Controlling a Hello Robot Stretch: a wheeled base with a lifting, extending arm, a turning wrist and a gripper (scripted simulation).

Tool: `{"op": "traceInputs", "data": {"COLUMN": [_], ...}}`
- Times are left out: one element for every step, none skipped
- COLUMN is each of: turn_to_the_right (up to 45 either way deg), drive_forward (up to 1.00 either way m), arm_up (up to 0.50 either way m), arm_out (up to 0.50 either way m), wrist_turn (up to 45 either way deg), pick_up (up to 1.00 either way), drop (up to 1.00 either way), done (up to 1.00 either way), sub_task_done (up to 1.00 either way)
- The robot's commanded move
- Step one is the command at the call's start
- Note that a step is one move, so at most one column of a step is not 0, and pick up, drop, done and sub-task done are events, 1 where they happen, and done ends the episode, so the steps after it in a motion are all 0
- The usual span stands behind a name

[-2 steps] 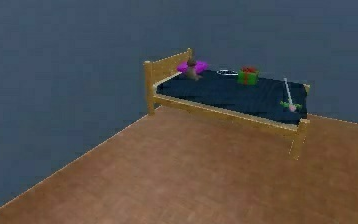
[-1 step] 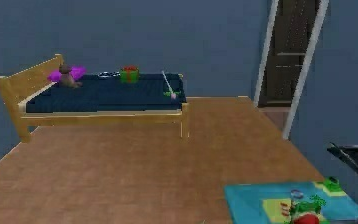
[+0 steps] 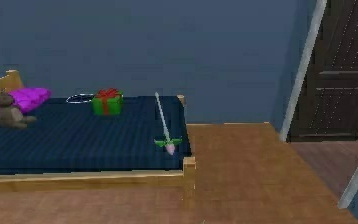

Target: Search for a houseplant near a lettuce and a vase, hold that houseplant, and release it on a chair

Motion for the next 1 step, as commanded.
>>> {"op": "traceInputs", "data": {"turn_to_the_right": [3.0], "drive_forward": [0.00], "arm_up": [0.00], "arm_out": [0.00], "wrist_turn": [0.0], "pick_up": [0.00], "drop": [0.00], "done": [0.00], "sub_task_done": [0.00]}}
